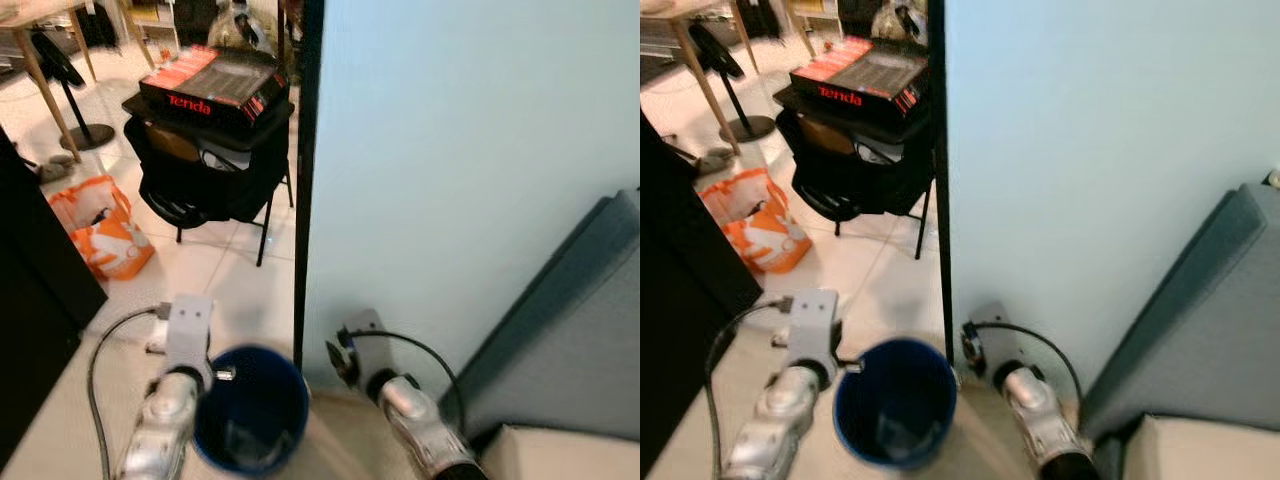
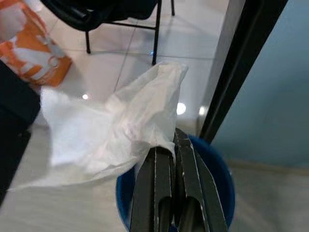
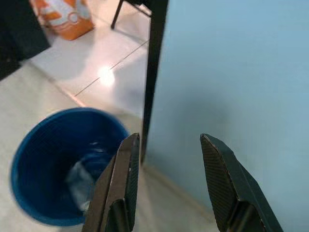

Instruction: Clean up the room

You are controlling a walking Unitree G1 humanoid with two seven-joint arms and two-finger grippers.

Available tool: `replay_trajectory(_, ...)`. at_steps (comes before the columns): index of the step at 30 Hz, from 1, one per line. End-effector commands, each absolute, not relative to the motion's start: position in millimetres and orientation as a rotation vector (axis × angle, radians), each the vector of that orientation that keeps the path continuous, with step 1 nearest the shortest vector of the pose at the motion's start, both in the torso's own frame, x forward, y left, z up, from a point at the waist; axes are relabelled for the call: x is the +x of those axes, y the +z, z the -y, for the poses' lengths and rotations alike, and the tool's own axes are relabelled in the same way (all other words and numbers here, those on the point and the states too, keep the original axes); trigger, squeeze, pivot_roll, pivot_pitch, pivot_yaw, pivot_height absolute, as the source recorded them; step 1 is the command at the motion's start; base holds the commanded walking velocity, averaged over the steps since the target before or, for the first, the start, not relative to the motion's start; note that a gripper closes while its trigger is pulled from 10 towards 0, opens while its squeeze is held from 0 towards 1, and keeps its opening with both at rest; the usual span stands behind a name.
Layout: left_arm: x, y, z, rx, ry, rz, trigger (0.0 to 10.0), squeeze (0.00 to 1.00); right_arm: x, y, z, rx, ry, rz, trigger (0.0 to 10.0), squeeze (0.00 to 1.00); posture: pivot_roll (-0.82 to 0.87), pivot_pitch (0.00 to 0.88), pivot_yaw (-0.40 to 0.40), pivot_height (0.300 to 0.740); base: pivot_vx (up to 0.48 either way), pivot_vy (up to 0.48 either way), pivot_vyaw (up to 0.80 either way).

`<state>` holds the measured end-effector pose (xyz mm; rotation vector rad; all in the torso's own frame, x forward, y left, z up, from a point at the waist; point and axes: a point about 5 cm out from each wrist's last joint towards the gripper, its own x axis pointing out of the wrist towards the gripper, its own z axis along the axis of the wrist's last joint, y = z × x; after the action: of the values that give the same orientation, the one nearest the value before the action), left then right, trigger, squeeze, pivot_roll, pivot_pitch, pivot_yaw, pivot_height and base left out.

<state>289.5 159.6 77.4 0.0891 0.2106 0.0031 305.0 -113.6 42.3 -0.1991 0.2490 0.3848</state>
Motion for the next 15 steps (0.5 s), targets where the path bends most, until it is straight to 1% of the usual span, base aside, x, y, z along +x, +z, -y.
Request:
replay_trajectory(1,285.8,74.8,-165.9,0.084,0.018,-0.220,10.0,0.00,300.1,36.4,104.8,-0.182,0.410,-0.271,10.0,0.00,0.05,0.131,-0.047,0.740,0.000,0.000,0.00)
replay_trajectory(15,280.3,72.4,-166.3,0.084,0.030,-0.224,10.0,0.00,299.4,35.0,100.4,-0.173,0.429,-0.279,10.0,0.00,0.06,0.125,-0.053,0.740,0.000,0.000,0.00)
